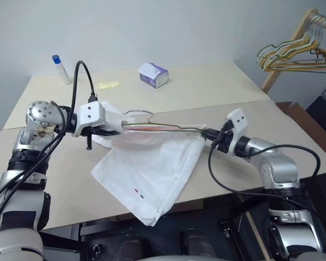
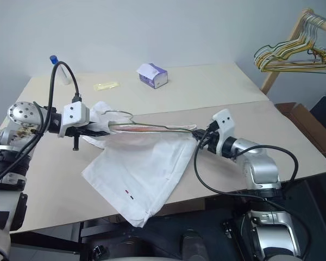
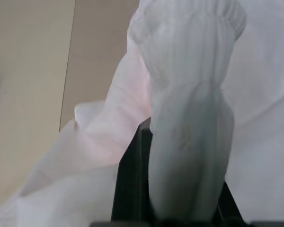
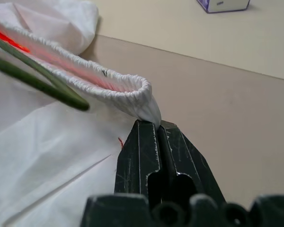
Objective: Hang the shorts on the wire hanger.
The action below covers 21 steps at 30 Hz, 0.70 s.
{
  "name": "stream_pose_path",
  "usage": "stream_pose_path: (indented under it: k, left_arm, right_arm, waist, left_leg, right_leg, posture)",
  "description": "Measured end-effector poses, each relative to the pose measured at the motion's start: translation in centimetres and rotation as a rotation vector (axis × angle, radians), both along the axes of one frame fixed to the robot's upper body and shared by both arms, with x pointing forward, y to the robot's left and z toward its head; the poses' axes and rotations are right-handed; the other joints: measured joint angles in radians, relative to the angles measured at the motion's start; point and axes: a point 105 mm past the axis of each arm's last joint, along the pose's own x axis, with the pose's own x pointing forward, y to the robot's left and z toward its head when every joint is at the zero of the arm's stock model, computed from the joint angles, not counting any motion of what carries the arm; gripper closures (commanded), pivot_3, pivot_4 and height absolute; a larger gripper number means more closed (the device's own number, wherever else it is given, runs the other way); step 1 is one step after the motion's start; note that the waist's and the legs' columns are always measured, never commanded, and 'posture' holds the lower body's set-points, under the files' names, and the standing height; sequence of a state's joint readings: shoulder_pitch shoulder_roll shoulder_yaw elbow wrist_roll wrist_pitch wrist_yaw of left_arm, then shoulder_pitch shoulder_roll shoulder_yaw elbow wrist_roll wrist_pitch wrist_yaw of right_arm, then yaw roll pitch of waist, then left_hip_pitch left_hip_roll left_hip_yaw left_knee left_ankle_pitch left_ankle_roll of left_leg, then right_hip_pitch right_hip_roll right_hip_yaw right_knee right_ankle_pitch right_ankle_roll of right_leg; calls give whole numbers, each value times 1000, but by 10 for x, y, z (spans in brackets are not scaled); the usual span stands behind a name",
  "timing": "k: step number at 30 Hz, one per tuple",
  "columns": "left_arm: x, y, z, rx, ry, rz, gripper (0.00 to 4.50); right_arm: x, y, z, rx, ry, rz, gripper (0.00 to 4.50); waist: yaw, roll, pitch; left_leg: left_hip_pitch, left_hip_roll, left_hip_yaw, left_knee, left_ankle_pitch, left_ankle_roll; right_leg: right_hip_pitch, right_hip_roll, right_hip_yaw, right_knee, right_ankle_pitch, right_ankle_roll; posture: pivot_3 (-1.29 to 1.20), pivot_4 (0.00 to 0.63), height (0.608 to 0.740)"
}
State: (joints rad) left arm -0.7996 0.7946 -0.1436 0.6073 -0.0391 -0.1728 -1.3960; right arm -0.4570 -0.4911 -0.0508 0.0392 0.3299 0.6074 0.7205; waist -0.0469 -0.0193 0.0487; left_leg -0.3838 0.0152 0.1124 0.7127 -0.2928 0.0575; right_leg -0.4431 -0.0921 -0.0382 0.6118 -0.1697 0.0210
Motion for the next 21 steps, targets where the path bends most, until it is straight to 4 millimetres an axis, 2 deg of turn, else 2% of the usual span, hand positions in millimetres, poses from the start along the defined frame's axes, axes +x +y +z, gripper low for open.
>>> stream_pose_path:
  k: [5, 12, 21]
  left_arm:
    - [3, -1, -4, 4, -5, 21, 4198]
    - [1, -10, 9, -199, 42, 9, 4198]
    - [0, -5, 3, -141, 45, 24, 4198]
  right_arm:
    - [-2, -6, 5, -10, -3, 9, 4477]
    - [-3, -11, 7, -27, -3, 12, 4477]
    - [-4, -11, 7, -30, 2, 29, 4477]
  waist:
    - [-1, 0, 0]
    - [-3, 0, 0]
    - [-7, 0, 0]
  left_leg:
    - [1, 0, 0, 0, -2, 3]
    - [1, 0, 0, 1, -2, 3]
    - [1, 0, 0, 1, -2, 3]
  right_leg:
    - [0, 0, 0, 0, 0, 0]
    - [0, 0, 0, 0, 0, 0]
    - [0, 0, 0, 0, 0, 0]
  posture:
    - [-49, 0, 740]
    - [-51, 0, 740]
    - [-57, 0, 740]
